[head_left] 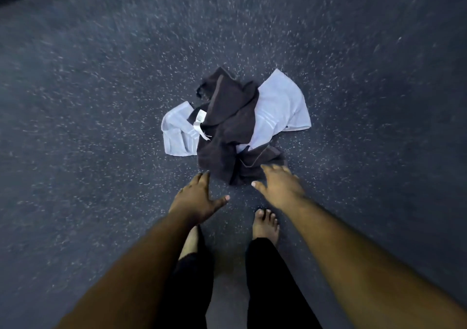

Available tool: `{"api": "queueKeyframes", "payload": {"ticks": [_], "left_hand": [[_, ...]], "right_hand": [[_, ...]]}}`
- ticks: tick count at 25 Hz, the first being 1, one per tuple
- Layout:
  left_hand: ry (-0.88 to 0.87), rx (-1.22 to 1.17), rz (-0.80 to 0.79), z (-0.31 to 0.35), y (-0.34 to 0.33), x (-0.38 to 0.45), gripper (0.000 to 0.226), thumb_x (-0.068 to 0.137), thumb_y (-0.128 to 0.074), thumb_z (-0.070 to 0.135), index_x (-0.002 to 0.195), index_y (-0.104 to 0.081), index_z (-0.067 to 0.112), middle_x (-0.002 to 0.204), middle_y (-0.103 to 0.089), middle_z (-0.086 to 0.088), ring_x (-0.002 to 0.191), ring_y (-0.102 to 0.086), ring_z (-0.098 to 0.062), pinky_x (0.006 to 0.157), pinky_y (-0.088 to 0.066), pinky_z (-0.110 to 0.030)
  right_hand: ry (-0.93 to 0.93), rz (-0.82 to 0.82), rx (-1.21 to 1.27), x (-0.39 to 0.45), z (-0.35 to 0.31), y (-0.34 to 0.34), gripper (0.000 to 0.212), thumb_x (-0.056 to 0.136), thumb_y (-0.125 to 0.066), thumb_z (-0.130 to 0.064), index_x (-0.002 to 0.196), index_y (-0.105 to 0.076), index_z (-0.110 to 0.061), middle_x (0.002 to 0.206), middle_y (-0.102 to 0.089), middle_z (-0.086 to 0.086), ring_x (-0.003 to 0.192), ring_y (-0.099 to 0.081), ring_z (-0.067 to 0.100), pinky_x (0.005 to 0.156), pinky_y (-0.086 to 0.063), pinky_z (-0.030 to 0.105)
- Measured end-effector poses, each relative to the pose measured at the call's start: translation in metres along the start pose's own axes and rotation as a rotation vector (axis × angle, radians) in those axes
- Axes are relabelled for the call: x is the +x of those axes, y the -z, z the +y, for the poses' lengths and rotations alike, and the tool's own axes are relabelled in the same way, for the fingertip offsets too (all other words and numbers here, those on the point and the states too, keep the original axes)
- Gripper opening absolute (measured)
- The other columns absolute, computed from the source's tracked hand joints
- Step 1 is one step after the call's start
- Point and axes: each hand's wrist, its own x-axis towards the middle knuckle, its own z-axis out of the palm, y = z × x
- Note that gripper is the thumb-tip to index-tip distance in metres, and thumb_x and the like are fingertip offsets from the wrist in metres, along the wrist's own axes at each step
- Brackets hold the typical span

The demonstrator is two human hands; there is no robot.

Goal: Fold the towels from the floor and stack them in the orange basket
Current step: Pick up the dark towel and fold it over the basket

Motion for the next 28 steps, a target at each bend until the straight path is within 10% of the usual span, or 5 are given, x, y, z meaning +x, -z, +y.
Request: {"api": "queueKeyframes", "payload": {"ticks": [14,28], "left_hand": [[0.012,0.121,-0.086,-0.045,-0.049,0.093,0.105,0.087,-0.056,0.074,0.163,-0.006,0.021,0.171,-0.009,-0.006,0.152,-0.025,-0.033,0.122,-0.029,-0.046],[-0.149,0.154,-0.017,0.086,0.130,-0.295,0.103,0.087,-0.060,0.070,0.162,-0.013,0.017,0.169,-0.017,-0.009,0.149,-0.032,-0.036,0.118,-0.033,-0.047]], "right_hand": [[-0.006,0.057,-0.223,0.115,0.007,-0.077,0.026,0.101,-0.052,-0.035,0.118,-0.069,-0.028,0.128,-0.054,0.005,0.126,-0.042,0.028,0.104,-0.036,0.046],[-0.115,0.205,0.344,-0.320,-0.070,0.128,0.019,0.095,-0.053,-0.032,0.099,-0.065,-0.017,0.113,-0.058,0.006,0.115,-0.049,0.028,0.095,-0.044,0.040]]}}
